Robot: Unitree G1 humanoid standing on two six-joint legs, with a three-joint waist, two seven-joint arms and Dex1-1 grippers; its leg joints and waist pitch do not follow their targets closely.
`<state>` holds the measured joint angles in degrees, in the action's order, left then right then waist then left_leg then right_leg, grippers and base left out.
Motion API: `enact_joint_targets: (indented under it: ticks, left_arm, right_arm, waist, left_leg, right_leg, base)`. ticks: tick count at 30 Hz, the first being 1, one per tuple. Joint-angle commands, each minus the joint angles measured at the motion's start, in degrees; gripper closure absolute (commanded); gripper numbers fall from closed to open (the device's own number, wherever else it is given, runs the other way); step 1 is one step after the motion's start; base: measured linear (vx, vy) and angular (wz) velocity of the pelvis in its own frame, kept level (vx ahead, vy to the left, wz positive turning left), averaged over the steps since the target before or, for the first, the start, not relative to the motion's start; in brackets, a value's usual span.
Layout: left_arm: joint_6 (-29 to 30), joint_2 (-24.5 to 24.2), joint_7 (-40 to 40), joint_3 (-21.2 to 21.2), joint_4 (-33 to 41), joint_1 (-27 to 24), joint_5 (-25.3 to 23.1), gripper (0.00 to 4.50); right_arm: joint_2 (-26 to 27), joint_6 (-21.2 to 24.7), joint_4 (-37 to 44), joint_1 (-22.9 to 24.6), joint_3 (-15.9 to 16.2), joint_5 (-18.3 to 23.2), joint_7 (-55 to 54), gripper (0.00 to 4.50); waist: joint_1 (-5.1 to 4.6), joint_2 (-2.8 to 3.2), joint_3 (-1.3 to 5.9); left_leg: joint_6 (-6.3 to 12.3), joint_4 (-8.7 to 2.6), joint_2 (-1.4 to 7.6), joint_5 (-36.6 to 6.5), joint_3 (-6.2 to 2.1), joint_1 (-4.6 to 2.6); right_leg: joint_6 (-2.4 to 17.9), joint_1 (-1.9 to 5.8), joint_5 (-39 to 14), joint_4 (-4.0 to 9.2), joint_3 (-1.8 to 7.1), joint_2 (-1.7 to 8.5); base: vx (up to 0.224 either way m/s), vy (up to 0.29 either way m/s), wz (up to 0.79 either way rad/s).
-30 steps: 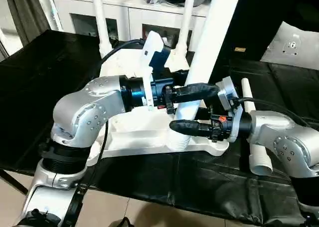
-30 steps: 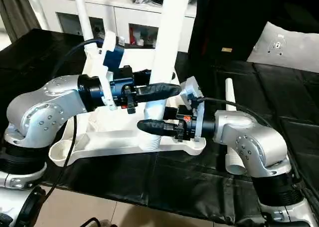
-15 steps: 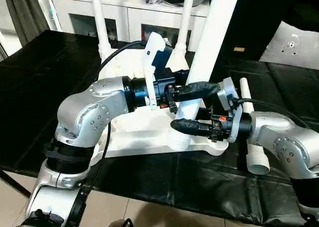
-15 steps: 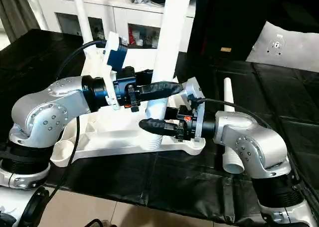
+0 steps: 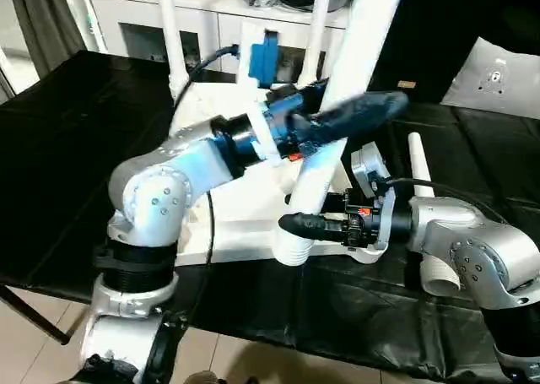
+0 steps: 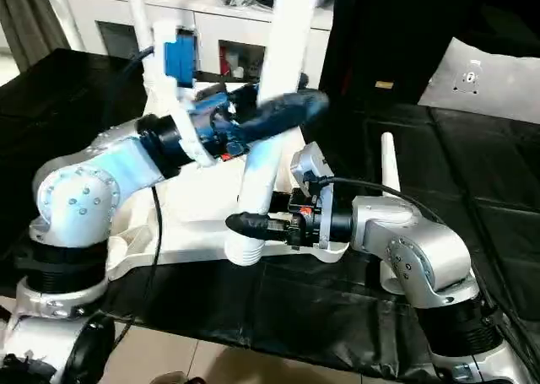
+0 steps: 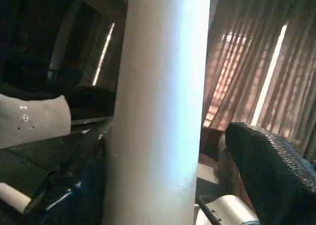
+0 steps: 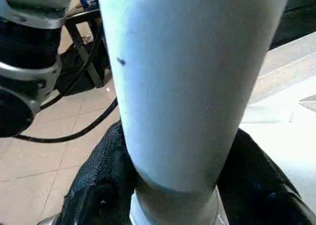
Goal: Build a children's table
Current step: Pick table leg
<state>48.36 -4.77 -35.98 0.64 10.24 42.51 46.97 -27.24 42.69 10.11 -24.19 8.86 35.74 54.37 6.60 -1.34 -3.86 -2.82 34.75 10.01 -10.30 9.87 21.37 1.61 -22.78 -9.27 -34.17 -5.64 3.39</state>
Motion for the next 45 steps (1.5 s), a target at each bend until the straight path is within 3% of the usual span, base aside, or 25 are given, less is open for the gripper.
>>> enact_joint_targets:
  ticks: [1,3,5,9,10,13,15,16,21,23,24,25,26,28,30,31,32,33,34,35,38,39,42,44,45]
  left_arm:
    - [0.04,1.31,1.01,3.44,1.39,-0.66,-1.28,0.33]
    - [-0.07,1.97,1.70,4.06,1.44,-0.79,-1.33,0.25]
    - [0.08,3.40,3.02,4.13,1.30,-0.56,-0.46,0.05]
    - [-0.02,4.32,3.13,4.35,1.19,-0.33,-0.29,0.00]
    - [-0.45,4.79,3.10,4.48,1.22,-0.32,-0.56,0.00]
    - [-1.96,5.92,3.35,3.59,1.59,-0.59,-0.40,0.00]
    - [-3.42,6.94,3.97,1.30,2.35,-1.23,1.48,0.00]
    - [-3.60,8.43,6.31,-2.05,3.01,-2.16,4.87,0.00]
    - [-2.23,9.88,11.40,-6.21,6.10,-6.16,9.67,0.00]
    - [-2.41,9.30,13.25,-6.47,8.04,-9.27,7.80,0.00]
    - [-2.57,9.09,13.90,-6.62,8.48,-10.09,6.84,0.00]
    - [-2.62,9.02,14.13,-6.67,8.63,-10.36,6.53,0.00]
    - [-3.88,7.72,15.65,-6.30,9.48,-11.96,2.66,0.00]
    - [-5.96,2.62,20.18,-4.50,10.25,-15.92,-8.71,0.00]
    - [-5.86,-0.62,21.50,-2.90,10.78,-17.85,-11.60,0.00]
    - [-5.86,-0.62,21.50,-2.90,10.78,-17.85,-11.60,0.00]
    - [-6.64,-4.12,22.97,-0.65,11.27,-20.86,-15.27,0.00]
    - [-7.27,-5.06,23.45,0.06,11.31,-21.86,-16.82,0.00]
    - [-8.13,-5.65,25.10,0.53,10.88,-23.56,-19.10,0.00]
    - [-10.29,-6.48,26.94,1.57,9.93,-25.56,-22.79,0.00]
    - [-14.56,-6.05,29.83,1.29,7.84,-31.49,-28.04,0.00]
    - [-15.35,-5.92,30.39,1.23,7.74,-32.39,-29.08,0.00]
    - [-14.89,-5.75,32.43,0.68,9.70,-33.69,-29.59,0.00]
    - [-14.78,-5.92,32.46,0.80,9.87,-33.67,-29.53,0.00]
    - [-15.42,-6.11,32.56,1.18,9.69,-33.58,-30.35,0.00]
  right_arm:
    - [0.39,0.68,1.23,0.61,0.20,-0.38,-1.23,2.60]
    - [1.02,0.45,1.71,1.03,0.21,-0.23,-1.73,2.60]
    - [3.08,-1.06,2.53,2.06,-0.33,-0.89,-4.64,2.60]
    - [4.40,-1.16,2.87,2.66,-0.69,-1.50,-7.17,2.61]
    - [4.82,-1.03,3.09,2.97,-0.60,-1.95,-8.35,2.61]
    - [5.82,-2.03,3.51,3.92,-0.88,-3.57,-11.35,2.61]
    - [7.91,-3.76,3.20,4.67,-3.10,-4.53,-15.30,2.61]
    - [9.99,-5.53,2.68,5.00,-5.70,-5.64,-19.69,2.61]
    - [13.34,-5.93,4.60,5.94,-9.99,-4.55,-25.84,2.61]
    - [13.79,-5.24,6.54,6.92,-10.67,-4.40,-27.48,2.61]
    - [13.97,-5.17,7.16,7.28,-10.76,-4.58,-28.12,2.61]
    - [14.03,-5.17,7.37,7.40,-10.78,-4.65,-28.37,2.61]
    - [14.37,-5.58,8.40,7.99,-10.88,-6.09,-30.28,2.61]
    - [14.22,-6.23,10.67,9.12,-10.58,-9.44,-33.38,2.61]
    - [13.58,-5.41,11.89,9.82,-9.97,-10.36,-34.37,2.61]
    - [13.58,-5.41,11.89,9.82,-9.97,-10.36,-34.37,2.61]
    - [12.20,-8.04,12.96,11.38,-7.76,-14.79,-35.66,2.61]
    - [12.13,-9.89,13.08,11.90,-7.21,-16.32,-35.99,2.61]
    - [12.56,-6.54,13.70,12.53,-7.56,-16.97,-39.26,2.61]
    - [13.05,-3.32,13.99,13.11,-8.12,-17.25,-42.06,2.61]
    - [14.79,1.06,13.18,15.54,-9.51,-18.63,-47.65,2.61]
    - [14.63,1.83,13.10,16.04,-9.18,-19.13,-47.91,2.61]
    - [14.76,-3.13,13.93,18.09,-7.53,-21.65,-47.66,2.61]
    - [14.98,-3.52,13.96,18.33,-7.46,-21.94,-47.74,2.61]
    - [15.51,-3.54,14.01,18.67,-7.29,-22.24,-48.50,2.61]
  waist:
    - [0.15,-0.55,4.42]
    - [0.16,-0.66,4.47]
    - [0.07,-0.37,4.53]
    - [-0.05,-0.57,4.47]
    - [0.00,0.03,4.47]
    - [-0.19,-0.08,4.47]
    - [-0.23,0.03,4.48]
    - [-0.27,0.47,4.53]
    - [-0.57,0.35,4.48]
    - [-0.80,0.41,4.39]
    - [-0.99,-0.10,4.38]
    - [-1.04,0.18,4.37]
    - [-1.31,-0.41,4.33]
    - [-1.77,-0.63,4.20]
    - [-2.25,-0.24,4.25]
    - [-2.44,-0.26,4.20]
    - [-2.41,-0.38,4.18]
    - [-2.68,-0.26,4.06]
    - [-2.85,-0.67,4.03]
    - [-2.97,-0.38,4.12]
    - [-3.52,-0.31,4.00]
    - [-3.57,-0.31,4.01]
    - [-3.51,-0.45,4.08]
    - [-3.57,-0.52,3.86]
    - [-3.57,-0.25,3.80]
  left_leg:
    - [1.32,-3.39,2.86,-7.62,-0.99,-0.49]
    - [1.25,-3.41,2.95,-7.69,-1.02,-0.48]
    - [1.02,-3.44,2.93,-7.84,-1.13,-0.44]
    - [0.88,-3.43,2.79,-8.08,-1.04,-0.41]
    - [0.82,-3.48,2.81,-8.15,-1.15,-0.45]
    - [0.47,-3.52,2.81,-8.93,-1.12,-0.53]
    - [0.31,-3.52,2.83,-9.28,-1.12,-0.51]
    - [-0.16,-3.46,2.86,-9.65,-1.18,-0.50]
    - [-0.42,-3.64,2.92,-11.18,-1.15,-0.72]
    - [-0.22,-3.79,2.84,-11.37,-1.17,-0.62]
    - [-0.11,-3.79,2.77,-11.21,-1.07,-0.55]
    - [-0.11,-3.77,2.61,-11.16,-1.08,-0.64]
    - [-0.23,-3.89,2.71,-11.14,-1.18,-0.55]
    - [-0.77,-4.07,2.81,-11.37,-1.32,-0.50]
    - [-1.42,-3.99,2.33,-12.03,-1.36,-0.48]
    - [-1.38,-3.95,2.28,-12.11,-1.25,-0.58]
    - [-1.59,-3.89,2.34,-12.49,-1.35,-0.74]
    - [-1.55,-3.88,2.31,-13.34,-1.27,-0.80]
    - [-1.47,-3.90,2.29,-13.37,-1.28,-0.74]
    - [-1.47,-3.96,2.40,-13.64,-1.38,-0.88]
    - [-1.62,-4.24,2.53,-15.03,-1.54,-0.84]
    - [-1.75,-4.25,2.57,-15.50,-1.56,-0.88]
    - [-1.72,-4.36,2.79,-17.14,-1.72,-0.94]
    - [-1.31,-4.32,2.66,-18.17,-1.76,-1.03]
    - [-1.44,-4.30,2.70,-18.61,-1.83,-1.22]
  right_leg:
    - [3.07,3.16,-23.58,5.09,3.11,5.12]
    - [3.04,3.16,-23.24,5.07,3.12,5.13]
    - [3.31,3.17,-22.49,5.02,3.02,5.09]
    - [2.78,3.18,-23.44,5.26,3.01,5.09]
    - [2.75,3.15,-23.36,5.21,3.00,5.06]
    - [2.48,3.08,-23.32,5.46,2.96,4.95]
    - [2.88,3.02,-23.14,5.44,2.95,5.07]
    - [3.49,3.03,-22.81,5.32,2.93,5.13]
    - [4.07,3.03,-21.51,5.21,2.87,4.78]
    - [2.29,3.09,-22.35,5.36,2.86,4.57]
    - [1.56,3.11,-22.75,5.51,2.85,4.44]
    - [0.54,3.01,-23.91,5.58,2.83,4.45]
    - [-0.73,2.96,-24.71,5.77,2.80,4.35]
    - [-2.42,2.84,-25.96,5.72,2.83,4.32]
    - [-5.32,2.80,-27.96,5.81,2.77,4.21]
    - [-5.59,2.63,-28.39,6.01,2.76,4.16]
    - [-5.79,2.39,-29.20,6.05,2.69,4.22]
    - [-5.51,2.07,-30.07,6.27,2.69,4.20]
    - [-5.42,2.09,-30.16,6.35,2.68,4.15]
    - [-4.66,2.05,-29.63,6.17,2.67,4.21]
    - [-3.66,2.03,-28.56,6.38,2.66,4.11]
    - [-3.78,2.04,-28.60,6.42,2.68,4.16]
    - [-3.45,2.06,-28.12,6.43,2.71,4.43]
    - [-2.95,1.91,-29.84,6.67,2.62,4.62]
    - [-2.88,1.79,-30.14,6.79,2.51,4.50]
  base:
    - [0.000,0.000,0.00]
    - [0.000,0.000,0.00]
    - [0.000,0.000,0.00]
    - [0.000,0.000,0.00]
    - [0.000,0.000,0.00]
    - [0.000,0.000,0.00]
    - [0.000,0.000,0.00]
    - [0.000,0.000,0.00]
    - [0.000,0.000,0.00]
    - [0.000,0.000,0.00]
    - [0.000,0.000,0.00]
    - [0.000,0.000,0.00]
    - [0.000,0.000,0.00]
    - [0.000,0.000,0.00]
    - [0.000,0.000,0.00]
    - [0.000,0.000,0.00]
    - [0.000,0.000,0.00]
    - [0.000,0.000,0.00]
    - [0.000,0.000,0.00]
    - [0.000,0.000,0.00]
    - [0.000,0.000,0.00]
    - [0.000,0.000,0.00]
    - [0.000,0.000,0.00]
    - [0.000,0.000,0.00]
    - [0.000,0.000,0.00]
